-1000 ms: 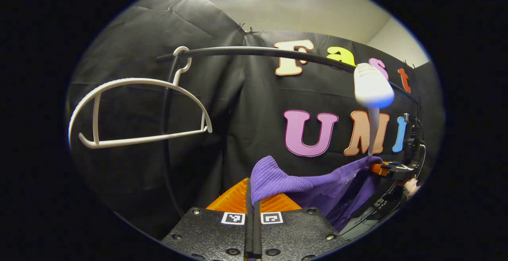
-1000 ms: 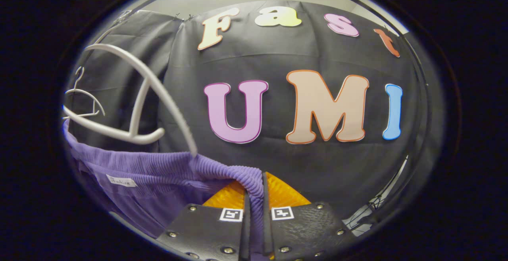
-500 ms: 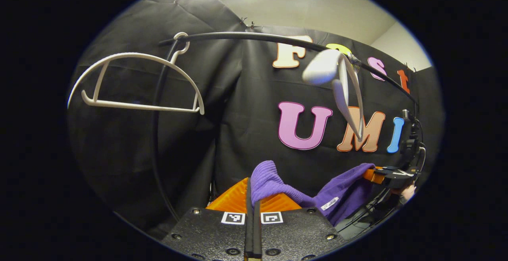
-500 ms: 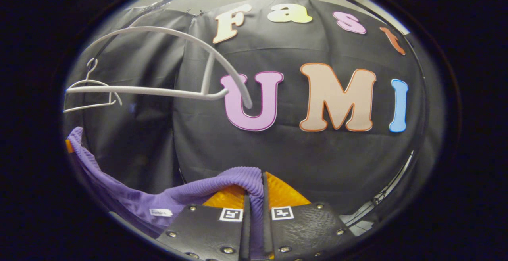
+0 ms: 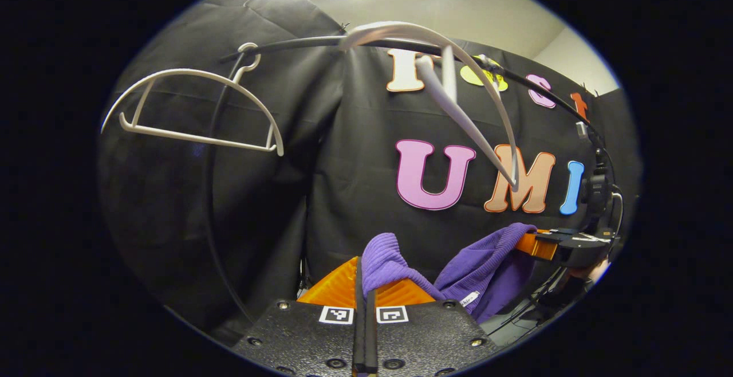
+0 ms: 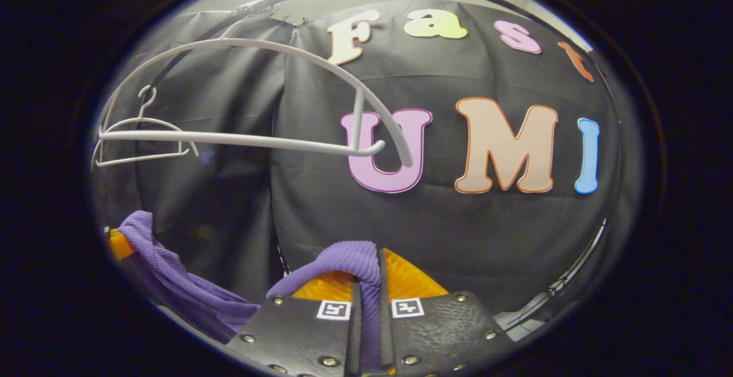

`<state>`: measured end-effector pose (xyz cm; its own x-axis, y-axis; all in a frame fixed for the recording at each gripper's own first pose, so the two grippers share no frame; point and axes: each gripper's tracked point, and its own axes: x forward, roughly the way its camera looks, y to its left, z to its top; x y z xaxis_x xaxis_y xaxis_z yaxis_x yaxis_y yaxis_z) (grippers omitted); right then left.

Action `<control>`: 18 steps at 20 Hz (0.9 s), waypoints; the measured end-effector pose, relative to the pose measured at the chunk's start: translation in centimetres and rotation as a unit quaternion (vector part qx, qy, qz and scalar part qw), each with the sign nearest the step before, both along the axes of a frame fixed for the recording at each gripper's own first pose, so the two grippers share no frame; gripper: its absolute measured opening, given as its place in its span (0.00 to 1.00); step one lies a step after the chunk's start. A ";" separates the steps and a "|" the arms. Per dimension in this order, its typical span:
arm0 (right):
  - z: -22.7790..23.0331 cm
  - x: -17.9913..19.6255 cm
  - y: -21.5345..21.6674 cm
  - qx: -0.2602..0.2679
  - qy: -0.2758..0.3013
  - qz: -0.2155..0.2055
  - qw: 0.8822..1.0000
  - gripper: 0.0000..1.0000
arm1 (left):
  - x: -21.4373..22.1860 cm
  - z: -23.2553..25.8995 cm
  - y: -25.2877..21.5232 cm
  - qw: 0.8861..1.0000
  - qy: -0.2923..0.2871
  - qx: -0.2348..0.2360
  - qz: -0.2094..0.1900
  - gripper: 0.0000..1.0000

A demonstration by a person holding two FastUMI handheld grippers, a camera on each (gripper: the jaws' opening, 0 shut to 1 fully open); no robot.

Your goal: Grasp the clothes on the hanger with both hands and then place them into the laundry hamper below.

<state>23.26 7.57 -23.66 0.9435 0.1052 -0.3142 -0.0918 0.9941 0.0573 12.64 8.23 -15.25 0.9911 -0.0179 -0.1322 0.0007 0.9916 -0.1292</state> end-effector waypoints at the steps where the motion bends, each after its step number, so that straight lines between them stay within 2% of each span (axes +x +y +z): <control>1: 0.0 0.0 0.3 0.004 0.000 0.001 1.000 0.12 | 0.4 -0.1 -0.7 1.000 0.000 0.002 -0.006 0.00; 2: 0.0 0.1 0.6 0.008 -0.001 0.003 1.000 0.17 | 0.8 -0.1 -1.2 1.000 -0.004 0.002 -0.010 0.00; 3: 0.0 0.1 1.1 0.012 -0.001 0.005 1.000 0.12 | 1.2 0.0 -1.9 1.000 -0.007 0.003 -0.015 0.00; 9: -0.5 0.6 3.6 0.026 0.001 0.024 0.999 0.12 | 4.1 -0.5 -7.4 0.997 -0.020 0.025 -0.063 0.00; 10: -0.5 0.8 3.8 0.027 0.001 0.027 0.999 0.17 | 4.7 -0.4 -7.9 0.997 -0.021 0.025 -0.070 0.00; 11: -0.4 0.9 4.0 0.029 -0.001 0.029 0.999 0.12 | 5.4 -0.4 -8.6 0.997 -0.022 0.025 -0.075 0.00; 18: -1.8 2.8 2.7 0.043 0.005 0.013 0.999 0.12 | 6.9 -0.7 -9.7 0.995 -0.025 0.027 -0.097 0.00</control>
<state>26.05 10.24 -25.48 0.9368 0.1564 -0.3130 -0.1159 0.9827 0.1444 19.53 -1.50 -15.99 0.9748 -0.2042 -0.0897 0.1984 0.9776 -0.0703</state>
